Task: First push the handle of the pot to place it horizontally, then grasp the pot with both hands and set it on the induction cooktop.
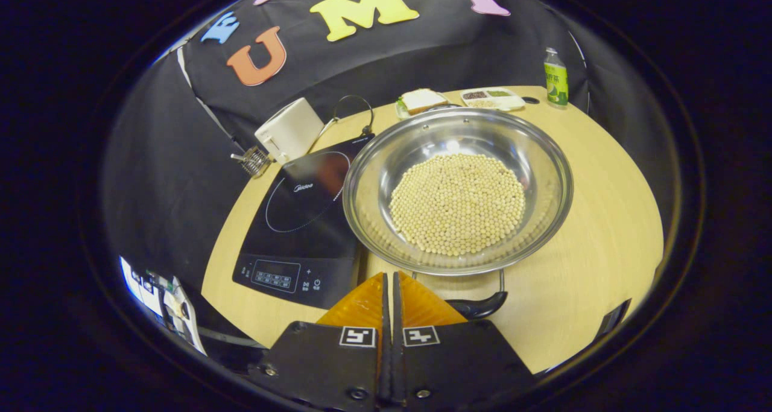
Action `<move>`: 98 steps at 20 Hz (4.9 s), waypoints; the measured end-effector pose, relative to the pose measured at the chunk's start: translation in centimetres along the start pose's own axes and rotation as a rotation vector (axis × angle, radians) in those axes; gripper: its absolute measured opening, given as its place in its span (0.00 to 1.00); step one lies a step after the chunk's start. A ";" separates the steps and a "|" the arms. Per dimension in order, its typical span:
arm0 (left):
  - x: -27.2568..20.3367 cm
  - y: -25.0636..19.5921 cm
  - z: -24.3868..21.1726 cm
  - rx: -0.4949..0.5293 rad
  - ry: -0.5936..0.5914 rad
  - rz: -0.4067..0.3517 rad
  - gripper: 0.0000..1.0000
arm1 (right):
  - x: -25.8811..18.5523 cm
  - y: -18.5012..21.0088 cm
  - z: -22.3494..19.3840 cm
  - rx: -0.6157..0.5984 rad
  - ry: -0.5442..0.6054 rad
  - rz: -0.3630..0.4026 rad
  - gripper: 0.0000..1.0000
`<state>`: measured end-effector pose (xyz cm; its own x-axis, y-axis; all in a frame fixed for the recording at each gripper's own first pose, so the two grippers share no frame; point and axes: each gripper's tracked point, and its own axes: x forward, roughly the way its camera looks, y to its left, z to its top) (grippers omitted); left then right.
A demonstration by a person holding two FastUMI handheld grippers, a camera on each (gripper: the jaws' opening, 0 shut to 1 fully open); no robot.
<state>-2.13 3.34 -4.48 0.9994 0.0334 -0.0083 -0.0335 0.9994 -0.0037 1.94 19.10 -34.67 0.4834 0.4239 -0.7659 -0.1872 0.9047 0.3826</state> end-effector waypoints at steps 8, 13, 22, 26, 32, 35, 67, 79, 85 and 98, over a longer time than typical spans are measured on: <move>-0.5 -1.0 -0.4 0.014 0.004 -0.017 0.96 | -0.5 -1.9 -0.6 -0.057 0.017 -0.034 0.04; -0.4 -1.3 -0.5 0.029 0.000 -0.019 0.96 | -0.6 -4.8 -0.8 -0.036 0.048 -0.084 0.00; 0.2 -2.0 -0.6 0.005 -0.003 -0.019 0.96 | -0.9 -9.7 0.0 -0.014 0.036 -0.106 0.04; 1.0 -2.6 -1.3 0.000 0.014 -0.016 0.96 | -1.0 -11.8 0.7 -0.057 0.012 -0.117 0.01; 2.3 -4.2 -0.4 -0.031 0.024 -0.021 0.96 | -0.5 -14.8 1.8 -0.076 0.005 -0.136 0.04; 4.0 -4.4 0.3 -0.057 0.011 0.003 0.96 | -0.1 -15.9 2.6 -0.096 -0.014 -0.142 0.00; 20.4 -14.7 -12.3 -0.086 0.276 -0.133 0.95 | 2.7 -28.3 13.1 -0.194 -0.056 -0.297 0.07; 23.1 -20.9 -22.8 -0.038 0.541 -0.210 0.95 | -2.5 -29.7 15.6 -0.215 -0.214 -0.396 0.73; 23.9 -23.4 -26.6 -0.024 0.643 -0.244 0.95 | -2.3 -27.7 16.7 -0.237 -0.227 -0.332 0.85; 26.1 -25.2 -33.3 0.047 0.796 -0.232 0.95 | 4.8 -28.9 18.5 -0.131 -0.224 -0.340 0.98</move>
<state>24.49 -21.13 -37.93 0.6759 -0.1683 -0.7175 0.1905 0.9804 -0.0505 25.52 -5.82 -39.82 0.7077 0.0939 -0.7003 -0.0850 0.9952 0.0475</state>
